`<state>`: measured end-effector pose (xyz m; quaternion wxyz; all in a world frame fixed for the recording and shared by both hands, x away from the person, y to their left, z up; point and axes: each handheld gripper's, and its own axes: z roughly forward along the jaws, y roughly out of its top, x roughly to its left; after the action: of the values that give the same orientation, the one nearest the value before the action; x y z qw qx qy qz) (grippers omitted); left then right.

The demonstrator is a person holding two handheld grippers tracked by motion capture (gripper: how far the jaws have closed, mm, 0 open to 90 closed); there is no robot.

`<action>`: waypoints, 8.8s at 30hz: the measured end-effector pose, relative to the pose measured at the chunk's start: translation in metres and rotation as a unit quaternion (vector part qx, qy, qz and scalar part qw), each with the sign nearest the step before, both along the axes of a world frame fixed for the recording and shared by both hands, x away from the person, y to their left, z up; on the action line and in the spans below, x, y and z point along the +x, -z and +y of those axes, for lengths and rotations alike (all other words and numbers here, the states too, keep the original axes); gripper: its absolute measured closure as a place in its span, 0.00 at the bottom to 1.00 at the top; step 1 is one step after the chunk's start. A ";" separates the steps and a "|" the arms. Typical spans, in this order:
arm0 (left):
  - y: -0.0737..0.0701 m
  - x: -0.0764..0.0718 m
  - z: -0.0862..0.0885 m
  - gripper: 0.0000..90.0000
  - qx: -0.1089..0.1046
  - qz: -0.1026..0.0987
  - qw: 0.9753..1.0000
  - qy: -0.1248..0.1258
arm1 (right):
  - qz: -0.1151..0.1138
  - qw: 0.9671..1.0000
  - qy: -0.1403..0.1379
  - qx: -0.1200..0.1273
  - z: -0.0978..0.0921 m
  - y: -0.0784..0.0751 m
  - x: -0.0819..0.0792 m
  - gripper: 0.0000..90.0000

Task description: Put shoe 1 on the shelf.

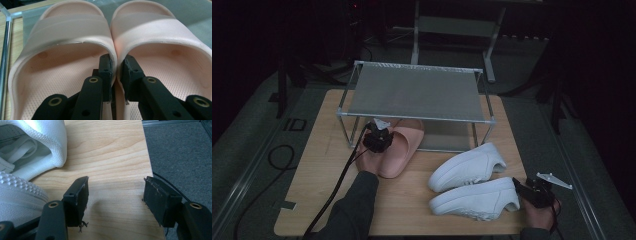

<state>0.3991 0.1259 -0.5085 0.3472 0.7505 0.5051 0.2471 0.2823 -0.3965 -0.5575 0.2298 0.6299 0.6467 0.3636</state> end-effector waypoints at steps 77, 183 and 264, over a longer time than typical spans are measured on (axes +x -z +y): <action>-0.002 -0.001 0.007 0.46 -0.009 0.014 1.000 0.009 | 0.000 1.000 0.000 0.000 0.000 0.000 0.000 0.40; 0.025 -0.102 0.097 1.00 0.020 0.049 0.998 0.020 | 0.000 1.000 -0.001 0.000 0.000 0.000 0.000 0.40; 0.012 -0.089 -0.021 1.00 -0.005 0.034 0.986 0.161 | 0.000 1.000 -0.001 0.000 0.000 0.000 0.000 0.40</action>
<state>0.3101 0.1050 -0.5205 0.3688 0.8283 0.3901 0.1603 0.2818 -0.3967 -0.5576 0.2298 0.6294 0.6470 0.3640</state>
